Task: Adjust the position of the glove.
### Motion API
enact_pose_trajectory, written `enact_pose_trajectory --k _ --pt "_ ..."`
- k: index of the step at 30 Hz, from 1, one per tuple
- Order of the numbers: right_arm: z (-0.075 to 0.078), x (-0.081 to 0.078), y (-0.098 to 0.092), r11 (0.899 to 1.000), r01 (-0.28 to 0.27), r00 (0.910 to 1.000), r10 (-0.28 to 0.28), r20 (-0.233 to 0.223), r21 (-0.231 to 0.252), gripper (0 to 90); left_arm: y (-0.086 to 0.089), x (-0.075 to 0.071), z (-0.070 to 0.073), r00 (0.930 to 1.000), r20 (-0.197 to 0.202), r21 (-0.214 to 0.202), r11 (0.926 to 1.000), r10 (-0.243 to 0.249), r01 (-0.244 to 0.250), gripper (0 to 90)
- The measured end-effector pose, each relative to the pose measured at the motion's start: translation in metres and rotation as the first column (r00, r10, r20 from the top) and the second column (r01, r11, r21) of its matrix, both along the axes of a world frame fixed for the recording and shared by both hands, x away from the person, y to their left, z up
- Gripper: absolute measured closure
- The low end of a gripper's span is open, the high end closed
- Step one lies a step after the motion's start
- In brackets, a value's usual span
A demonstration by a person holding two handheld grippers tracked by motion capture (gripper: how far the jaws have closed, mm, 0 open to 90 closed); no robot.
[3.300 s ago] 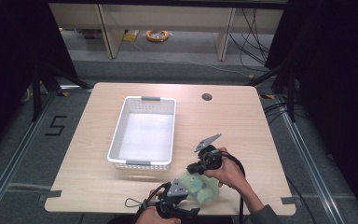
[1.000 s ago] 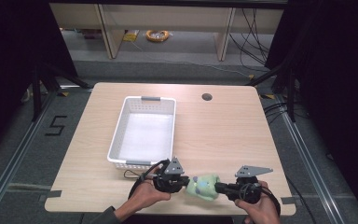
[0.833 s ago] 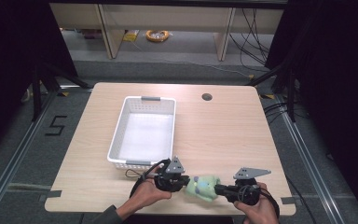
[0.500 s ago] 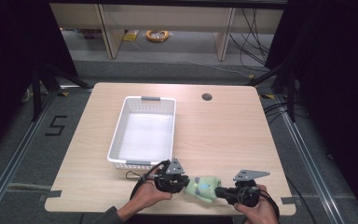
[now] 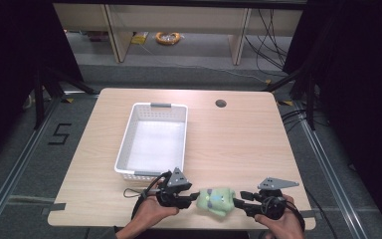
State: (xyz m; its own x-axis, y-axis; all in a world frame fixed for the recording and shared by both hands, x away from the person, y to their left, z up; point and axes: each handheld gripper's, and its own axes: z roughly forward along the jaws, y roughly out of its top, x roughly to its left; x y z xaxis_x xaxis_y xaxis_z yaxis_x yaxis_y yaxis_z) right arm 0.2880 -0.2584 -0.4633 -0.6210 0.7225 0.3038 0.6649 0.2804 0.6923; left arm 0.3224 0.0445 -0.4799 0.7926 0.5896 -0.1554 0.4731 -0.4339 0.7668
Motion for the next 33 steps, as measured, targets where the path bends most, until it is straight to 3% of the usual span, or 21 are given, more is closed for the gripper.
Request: enact_pose_trajectory --k 1,3,5,6,7,8,9,10,11,14,15,16,18,20,23,24,26,28,29,30,33 --pt "0.000 0.003 -0.002 1.000 0.006 1.0000 -0.006 0.008 -0.015 52.3 0.001 0.000 0.001 0.9999 -0.012 0.000 1.0000 -0.009 0.009 54.3" --pt "-0.001 0.006 -0.002 1.000 0.030 0.9995 -0.030 0.002 -0.007 47.6 -0.003 -0.003 -0.001 0.9977 -0.065 -0.038 0.9991 0.018 -0.021 50.1" --pt "-0.003 0.010 0.000 0.999 0.030 0.9994 -0.030 -0.017 -0.015 44.3 -0.006 -0.002 -0.003 0.9955 -0.094 -0.017 0.9998 0.010 -0.012 45.1" --pt "-0.004 0.012 0.001 0.999 0.031 0.9993 -0.031 -0.021 -0.017 43.0 -0.009 -0.003 -0.005 0.9932 -0.113 -0.028 0.9992 0.027 -0.030 43.6" --pt "-0.005 0.013 0.005 0.999 0.041 0.9979 -0.042 -0.049 -0.022 41.9 -0.011 -0.003 -0.006 0.9917 -0.128 -0.011 0.9998 0.018 -0.019 41.9" --pt "-0.007 0.017 0.007 0.999 0.023 0.9988 -0.025 -0.042 -0.029 41.4 -0.014 -0.004 -0.007 0.9882 -0.149 -0.027 0.9988 0.035 -0.040 40.5" --pt "-0.007 0.017 0.011 0.999 0.033 0.9968 -0.035 -0.072 -0.025 41.4 -0.014 -0.004 -0.007 0.9882 -0.150 -0.022 0.9993 0.028 -0.032 40.3" --pt "-0.009 0.019 0.010 0.999 0.017 0.9985 -0.019 -0.050 -0.035 41.4 -0.015 -0.002 -0.008 0.9878 -0.155 -0.009 0.9998 0.014 -0.015 40.2" --pt "-0.010 0.022 0.013 0.999 0.008 0.9981 -0.010 -0.061 -0.035 40.9 -0.018 -0.002 -0.009 0.9861 -0.164 -0.030 0.9990 0.029 -0.035 39.8" --pt "-0.012 0.027 0.017 0.998 0.004 0.9968 -0.009 -0.079 -0.060 40.9 -0.020 0.003 -0.013 0.9832 -0.181 -0.011 0.9995 0.026 -0.029 40.0" --pt "-0.014 0.029 0.019 0.998 -0.001 0.9963 -0.005 -0.086 -0.067 41.8 -0.022 0.004 -0.015 0.9786 -0.201 -0.023 0.9987 0.041 -0.047 40.5" --pt "-0.015 0.029 0.021 0.997 0.013 0.9932 -0.022 -0.114 -0.078 42.8 -0.022 0.006 -0.017 0.9788 -0.201 -0.020 0.9988 0.040 -0.044 41.0" --pt "-0.019 0.034 0.020 0.994 -0.013 0.9948 0.002 -0.102 -0.108 44.1 -0.023 0.007 -0.019 0.9761 -0.215 -0.017 0.9992 0.033 -0.037 42.0" --pt "-0.022 0.036 0.016 0.995 -0.011 0.9898 -0.003 -0.142 -0.096 45.8 -0.023 0.007 -0.019 0.9770 -0.211 -0.016 0.9993 0.031 -0.035 43.4" --pt "-0.025 0.036 0.014 0.996 -0.003 0.9902 -0.010 -0.139 -0.092 46.0 -0.023 0.009 -0.021 0.9772 -0.211 -0.013 0.9996 0.023 -0.026 44.7" --pt "-0.026 0.036 0.014 0.996 0.018 0.9882 -0.031 -0.150 -0.090 46.5 -0.024 0.009 -0.023 0.9722 -0.233 -0.021 0.9994 0.023 -0.029 46.3" --pt "-0.027 0.035 0.014 0.996 0.026 0.9900 -0.036 -0.136 -0.080 47.0 -0.024 0.009 -0.024 0.9718 -0.235 -0.027 0.9992 0.022 -0.029 47.0" --pt "-0.027 0.036 0.014 0.997 -0.005 0.9853 -0.008 -0.170 -0.077 47.2 -0.025 0.011 -0.024 0.9745 -0.224 -0.030 0.9994 0.008 -0.015 47.7" --pt "-0.028 0.036 0.014 0.997 -0.001 0.9859 -0.012 -0.167 -0.076 47.3 -0.026 0.011 -0.024 0.9737 -0.228 -0.033 0.9994 0.006 -0.014 48.0" --pt "-0.030 0.036 0.015 0.998 0.020 0.9862 -0.031 -0.163 -0.067 47.3 -0.026 0.010 -0.024 0.9680 -0.250 -0.027 0.9994 0.014 -0.021 48.0" --pt "-0.031 0.037 0.014 0.998 0.009 0.9851 -0.018 -0.171 -0.056 47.3 -0.028 0.011 -0.027 0.9629 -0.270 -0.040 0.9991 0.002 -0.013 48.4"
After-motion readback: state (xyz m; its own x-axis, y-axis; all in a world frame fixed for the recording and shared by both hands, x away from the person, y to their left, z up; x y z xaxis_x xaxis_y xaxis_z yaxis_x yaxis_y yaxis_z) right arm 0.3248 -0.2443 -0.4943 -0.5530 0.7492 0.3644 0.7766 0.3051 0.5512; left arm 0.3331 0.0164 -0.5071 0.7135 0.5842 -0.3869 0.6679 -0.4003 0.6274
